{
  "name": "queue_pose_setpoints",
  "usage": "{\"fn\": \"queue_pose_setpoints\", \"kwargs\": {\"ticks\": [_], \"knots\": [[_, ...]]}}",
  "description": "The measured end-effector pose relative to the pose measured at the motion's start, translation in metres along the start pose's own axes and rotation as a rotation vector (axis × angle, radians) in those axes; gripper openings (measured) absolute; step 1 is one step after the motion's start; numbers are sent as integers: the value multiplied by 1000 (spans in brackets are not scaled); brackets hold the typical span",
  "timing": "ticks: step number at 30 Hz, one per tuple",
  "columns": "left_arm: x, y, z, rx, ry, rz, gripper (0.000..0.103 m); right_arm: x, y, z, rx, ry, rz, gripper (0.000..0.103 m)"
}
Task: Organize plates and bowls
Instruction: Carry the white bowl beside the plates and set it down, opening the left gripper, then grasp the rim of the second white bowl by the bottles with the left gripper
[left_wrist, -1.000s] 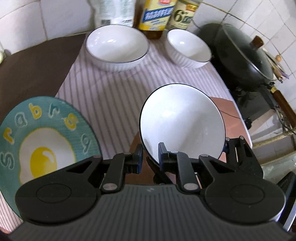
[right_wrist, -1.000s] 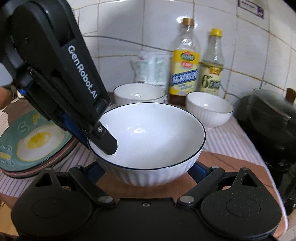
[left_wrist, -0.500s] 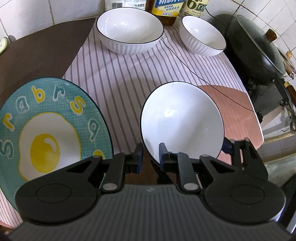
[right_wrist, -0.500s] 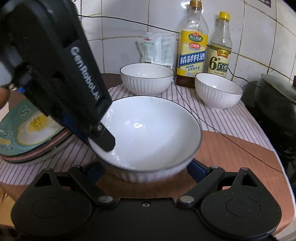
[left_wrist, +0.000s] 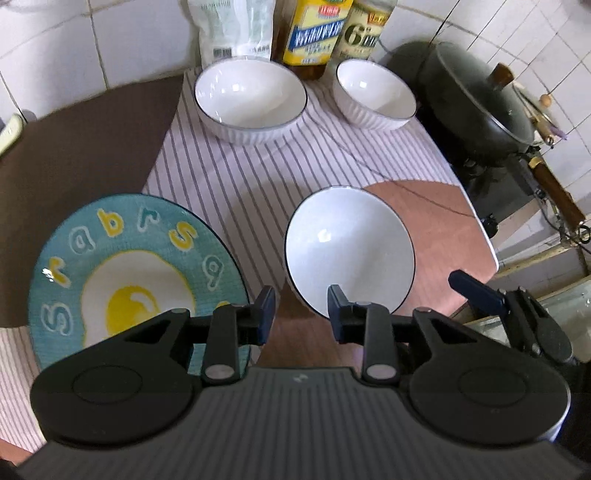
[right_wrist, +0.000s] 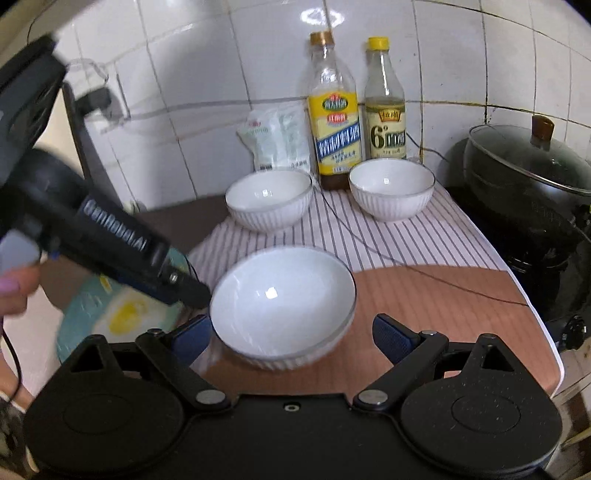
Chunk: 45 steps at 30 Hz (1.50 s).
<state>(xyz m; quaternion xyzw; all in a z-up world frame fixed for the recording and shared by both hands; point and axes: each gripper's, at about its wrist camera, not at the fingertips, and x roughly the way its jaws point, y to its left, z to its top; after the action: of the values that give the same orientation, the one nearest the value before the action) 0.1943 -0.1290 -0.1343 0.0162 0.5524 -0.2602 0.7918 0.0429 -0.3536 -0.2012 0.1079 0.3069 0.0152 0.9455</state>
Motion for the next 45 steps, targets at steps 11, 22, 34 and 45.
{"fn": "queue_pose_setpoints", "kwargs": {"ticks": [11, 22, 34, 45], "knots": [[-33, 23, 19, -10, -56, 28, 32, 10, 5, 41, 80, -9, 24, 96], [-28, 52, 73, -53, -147, 59, 33, 60, -4, 100, 217, -9, 61, 86], [46, 77, 122, -63, -135, 143, 34, 167, -15, 120, 337, 156, -18, 48], [95, 92, 146, -92, -42, 91, 33, 193, -29, 122, 425, 210, -69, 16]]}}
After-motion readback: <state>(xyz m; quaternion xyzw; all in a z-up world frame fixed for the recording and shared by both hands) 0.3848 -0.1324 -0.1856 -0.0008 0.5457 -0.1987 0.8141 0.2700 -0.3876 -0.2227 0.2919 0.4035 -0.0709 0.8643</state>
